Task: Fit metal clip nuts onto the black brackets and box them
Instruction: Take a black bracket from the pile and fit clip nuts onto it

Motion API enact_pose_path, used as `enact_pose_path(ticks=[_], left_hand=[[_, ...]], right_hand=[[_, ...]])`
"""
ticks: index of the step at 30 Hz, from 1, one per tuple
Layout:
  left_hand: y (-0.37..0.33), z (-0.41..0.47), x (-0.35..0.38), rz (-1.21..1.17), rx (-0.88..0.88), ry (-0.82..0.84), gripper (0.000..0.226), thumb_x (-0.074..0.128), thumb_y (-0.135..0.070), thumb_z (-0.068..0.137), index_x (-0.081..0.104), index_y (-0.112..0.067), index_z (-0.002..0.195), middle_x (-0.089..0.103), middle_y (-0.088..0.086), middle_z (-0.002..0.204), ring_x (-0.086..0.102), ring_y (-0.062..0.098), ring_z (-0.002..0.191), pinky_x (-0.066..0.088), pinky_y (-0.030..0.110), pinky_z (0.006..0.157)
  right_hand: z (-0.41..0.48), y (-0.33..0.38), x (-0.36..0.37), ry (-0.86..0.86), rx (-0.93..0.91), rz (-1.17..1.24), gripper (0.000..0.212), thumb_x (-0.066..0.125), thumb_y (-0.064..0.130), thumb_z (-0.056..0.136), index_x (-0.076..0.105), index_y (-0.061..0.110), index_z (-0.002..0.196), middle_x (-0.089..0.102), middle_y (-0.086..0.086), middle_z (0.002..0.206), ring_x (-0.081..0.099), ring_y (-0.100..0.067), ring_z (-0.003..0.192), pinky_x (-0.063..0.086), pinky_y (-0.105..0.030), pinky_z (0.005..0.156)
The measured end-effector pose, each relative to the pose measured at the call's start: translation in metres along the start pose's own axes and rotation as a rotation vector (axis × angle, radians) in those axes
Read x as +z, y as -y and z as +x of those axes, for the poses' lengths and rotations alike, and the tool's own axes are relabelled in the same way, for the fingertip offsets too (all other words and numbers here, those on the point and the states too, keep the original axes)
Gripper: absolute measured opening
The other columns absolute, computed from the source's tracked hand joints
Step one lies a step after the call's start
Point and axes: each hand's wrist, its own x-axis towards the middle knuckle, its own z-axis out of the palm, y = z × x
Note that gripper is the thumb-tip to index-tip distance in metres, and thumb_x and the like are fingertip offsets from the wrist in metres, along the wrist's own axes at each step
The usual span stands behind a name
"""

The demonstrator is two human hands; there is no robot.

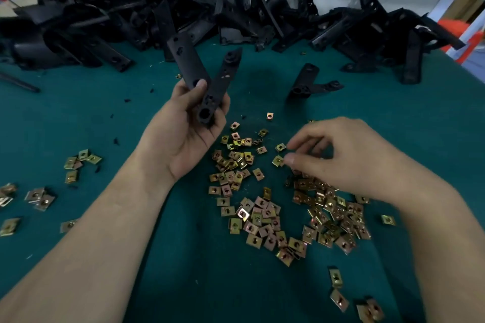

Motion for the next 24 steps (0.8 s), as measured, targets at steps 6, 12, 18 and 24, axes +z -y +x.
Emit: enact_pose_path(ticks=[6,12,18,24], left_hand=[[0.005,0.0,0.002,0.074,0.052,-0.001,0.083,0.068,-0.039,0.082,0.034,-0.007,0.15,0.061,0.013,0.119,0.068,0.012,0.075,0.055,0.019,0.066],[0.007,0.001,-0.004,0.129,0.055,0.065,0.064,0.081,-0.018,0.071,0.043,-0.013,0.122,0.069,0.013,0.125,0.072,0.019,0.101,0.057,0.025,0.077],[0.007,0.0,-0.005,0.19,0.034,0.056,0.039,0.077,-0.013,0.076,0.056,-0.019,0.108,0.077,-0.001,0.099,0.074,0.013,0.093,0.057,0.024,0.071],[0.008,0.001,-0.004,0.203,0.029,0.067,0.034,0.075,-0.012,0.075,0.061,-0.02,0.105,0.077,0.0,0.098,0.075,0.014,0.092,0.058,0.024,0.069]], right_hand=[[-0.01,0.002,-0.007,0.18,0.024,-0.125,0.027,0.082,0.058,0.07,0.072,0.049,0.093,0.061,0.022,0.09,0.052,0.012,0.091,0.044,-0.016,0.069],[-0.011,0.005,-0.005,0.174,-0.018,-0.07,0.018,0.082,0.043,0.078,0.068,0.042,0.089,0.061,0.023,0.09,0.055,0.009,0.087,0.042,-0.013,0.067],[-0.008,0.01,0.0,0.142,-0.086,0.097,0.018,0.08,0.024,0.083,0.063,0.028,0.081,0.068,0.013,0.076,0.056,0.001,0.061,0.042,-0.012,0.056],[-0.005,0.008,0.003,0.112,-0.095,0.287,0.015,0.079,0.021,0.084,0.072,0.032,0.092,0.073,0.007,0.085,0.069,-0.008,0.077,0.058,-0.028,0.075]])
